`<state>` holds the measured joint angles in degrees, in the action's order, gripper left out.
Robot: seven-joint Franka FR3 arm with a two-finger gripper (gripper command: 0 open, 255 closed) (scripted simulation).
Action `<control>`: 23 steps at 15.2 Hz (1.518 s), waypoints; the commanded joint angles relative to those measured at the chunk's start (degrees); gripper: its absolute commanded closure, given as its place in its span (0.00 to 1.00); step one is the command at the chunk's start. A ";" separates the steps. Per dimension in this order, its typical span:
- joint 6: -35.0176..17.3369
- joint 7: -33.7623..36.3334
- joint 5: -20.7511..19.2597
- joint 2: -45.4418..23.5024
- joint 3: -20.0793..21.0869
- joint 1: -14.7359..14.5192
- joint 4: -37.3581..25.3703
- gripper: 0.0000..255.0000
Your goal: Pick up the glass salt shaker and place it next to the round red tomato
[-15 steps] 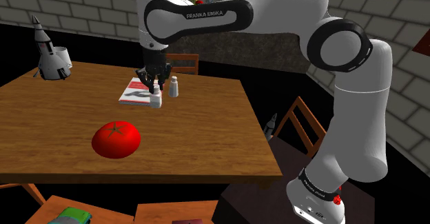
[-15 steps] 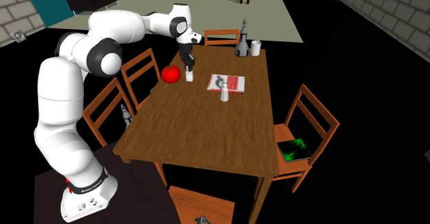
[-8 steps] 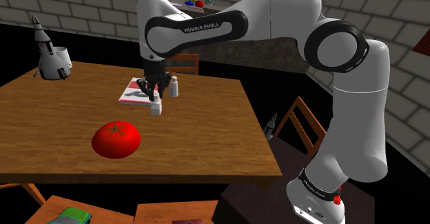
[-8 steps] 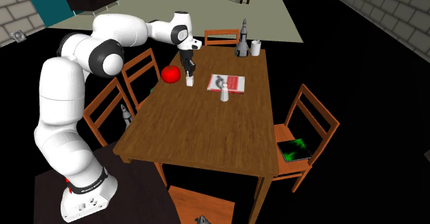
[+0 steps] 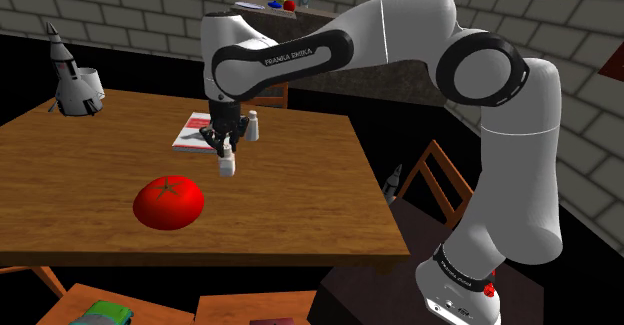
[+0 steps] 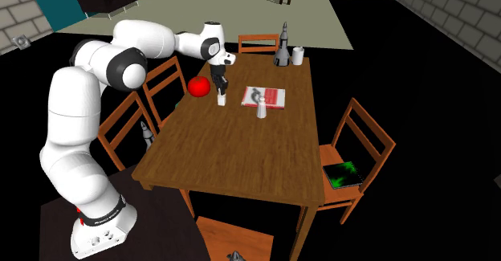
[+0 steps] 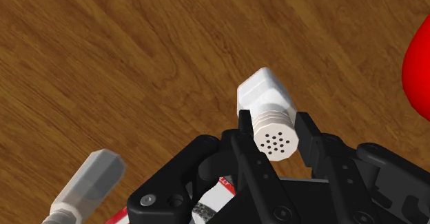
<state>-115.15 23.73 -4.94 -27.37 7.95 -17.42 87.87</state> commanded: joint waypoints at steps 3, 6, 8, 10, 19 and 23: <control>-0.15 0.01 -0.01 -0.03 0.00 0.00 0.09 1.00; -0.15 0.01 -0.01 -0.03 0.00 0.00 0.09 0.00; -0.14 0.01 -0.01 -0.03 0.00 0.00 0.08 0.00; -0.14 0.01 -0.01 -0.03 0.00 0.00 0.08 0.00; 6.25 -0.26 0.36 1.77 0.19 -0.07 -4.53 0.00; 6.24 -0.25 0.35 1.77 0.19 -0.08 -4.52 0.00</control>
